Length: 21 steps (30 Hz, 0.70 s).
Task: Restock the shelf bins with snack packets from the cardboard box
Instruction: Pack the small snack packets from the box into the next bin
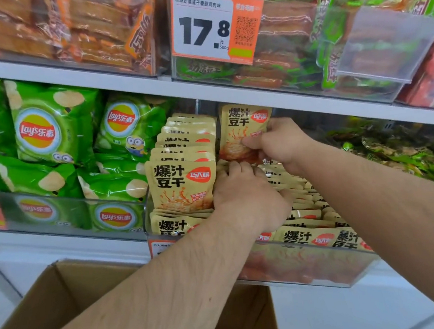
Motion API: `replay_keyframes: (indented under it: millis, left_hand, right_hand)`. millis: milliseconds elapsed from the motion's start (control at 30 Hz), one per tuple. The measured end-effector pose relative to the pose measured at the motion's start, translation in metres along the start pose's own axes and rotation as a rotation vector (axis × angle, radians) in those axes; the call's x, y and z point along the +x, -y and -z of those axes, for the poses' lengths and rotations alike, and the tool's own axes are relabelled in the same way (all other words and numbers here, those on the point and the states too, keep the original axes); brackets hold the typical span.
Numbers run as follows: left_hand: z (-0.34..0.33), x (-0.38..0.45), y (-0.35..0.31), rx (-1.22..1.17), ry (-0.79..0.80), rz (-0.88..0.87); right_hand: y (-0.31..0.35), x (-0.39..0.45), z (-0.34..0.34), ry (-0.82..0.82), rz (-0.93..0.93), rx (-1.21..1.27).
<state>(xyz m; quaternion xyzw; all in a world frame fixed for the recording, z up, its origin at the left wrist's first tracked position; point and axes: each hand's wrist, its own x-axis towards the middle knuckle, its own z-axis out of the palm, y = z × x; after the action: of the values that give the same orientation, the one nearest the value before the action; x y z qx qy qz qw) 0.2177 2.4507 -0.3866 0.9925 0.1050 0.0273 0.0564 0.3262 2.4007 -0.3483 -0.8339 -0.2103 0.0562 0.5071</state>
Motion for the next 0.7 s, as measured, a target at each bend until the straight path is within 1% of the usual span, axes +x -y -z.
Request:
replay_keyframes:
  millis: [167, 333, 533, 700]
  left_hand:
    - [0.001, 0.000, -0.001, 0.002, 0.000, -0.002]
    - [0.001, -0.001, 0.000, -0.001, -0.007, -0.001]
    - [0.000, -0.001, 0.000, -0.019, -0.013, -0.002]
    - [0.001, -0.002, 0.000, -0.016, -0.004, -0.001]
  right_hand:
    - [0.005, 0.003, -0.004, 0.042, -0.044, 0.004]
    - [0.004, 0.010, -0.010, 0.014, -0.095, 0.036]
    - [-0.004, 0.003, -0.005, 0.081, -0.066, 0.008]
    - [-0.009, 0.003, -0.006, 0.049, -0.081, -0.020]
